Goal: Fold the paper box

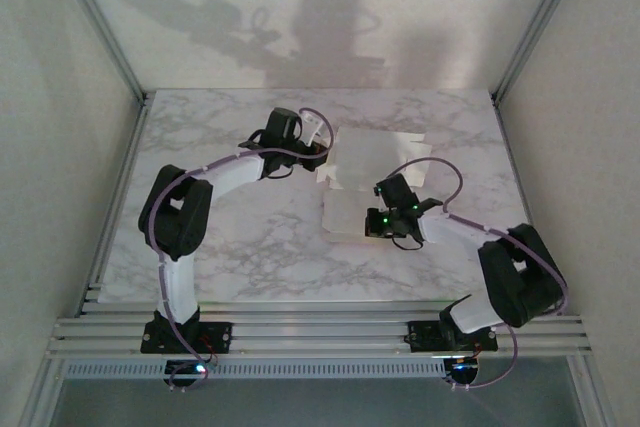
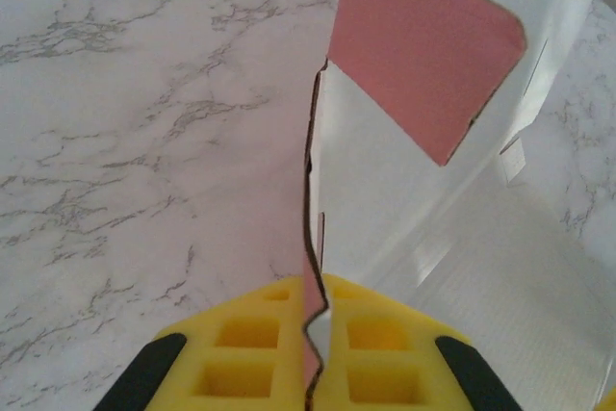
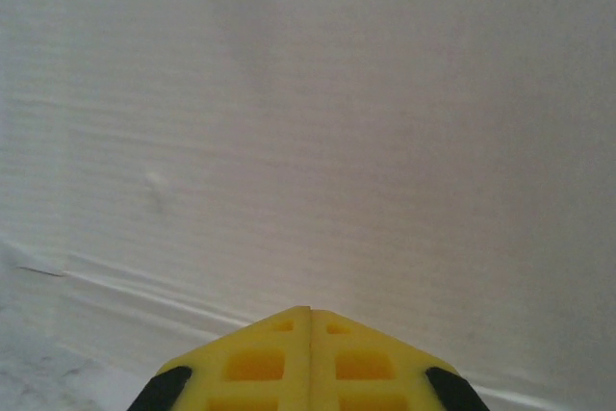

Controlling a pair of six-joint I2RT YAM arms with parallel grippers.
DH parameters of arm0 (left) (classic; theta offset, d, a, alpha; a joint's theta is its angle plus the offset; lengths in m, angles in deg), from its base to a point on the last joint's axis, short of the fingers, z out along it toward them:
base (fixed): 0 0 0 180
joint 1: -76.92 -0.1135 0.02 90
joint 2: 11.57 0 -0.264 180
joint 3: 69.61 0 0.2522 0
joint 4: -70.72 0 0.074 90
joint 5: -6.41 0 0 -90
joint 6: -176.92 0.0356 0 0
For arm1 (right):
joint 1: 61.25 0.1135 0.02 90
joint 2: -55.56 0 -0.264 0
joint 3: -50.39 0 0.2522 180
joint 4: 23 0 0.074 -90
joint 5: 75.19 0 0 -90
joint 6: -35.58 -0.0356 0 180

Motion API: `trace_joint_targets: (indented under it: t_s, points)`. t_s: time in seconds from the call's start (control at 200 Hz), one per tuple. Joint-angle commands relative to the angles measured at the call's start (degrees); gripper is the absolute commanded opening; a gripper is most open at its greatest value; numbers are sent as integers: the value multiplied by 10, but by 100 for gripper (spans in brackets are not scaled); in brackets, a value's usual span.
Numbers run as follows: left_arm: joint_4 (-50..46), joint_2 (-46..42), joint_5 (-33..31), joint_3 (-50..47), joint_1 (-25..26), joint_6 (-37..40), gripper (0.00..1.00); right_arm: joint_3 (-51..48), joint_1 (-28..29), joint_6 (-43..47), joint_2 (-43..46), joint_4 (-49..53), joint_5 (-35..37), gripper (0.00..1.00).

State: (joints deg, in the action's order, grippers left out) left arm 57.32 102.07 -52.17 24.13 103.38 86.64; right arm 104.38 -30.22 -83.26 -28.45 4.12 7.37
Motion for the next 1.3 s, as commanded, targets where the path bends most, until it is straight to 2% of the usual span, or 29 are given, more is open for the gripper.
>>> trace_joint_targets:
  t_s: [0.0, 0.385, 0.666, 1.296]
  points:
    - [-3, 19, -18, 25, 8, -25, 6, -13, 6, -25, -22, -41, 10, 0]
    - [75, 40, -44, -9, 23, -45, 7, 29, 58, -88, -100, -99, -40, 0]
    - [84, 33, -59, -39, 23, -25, 7, 50, 72, -110, -123, -98, -39, 0]
    - [170, -17, -27, -155, 23, -59, 8, 86, 96, -126, -153, -91, -39, 0]
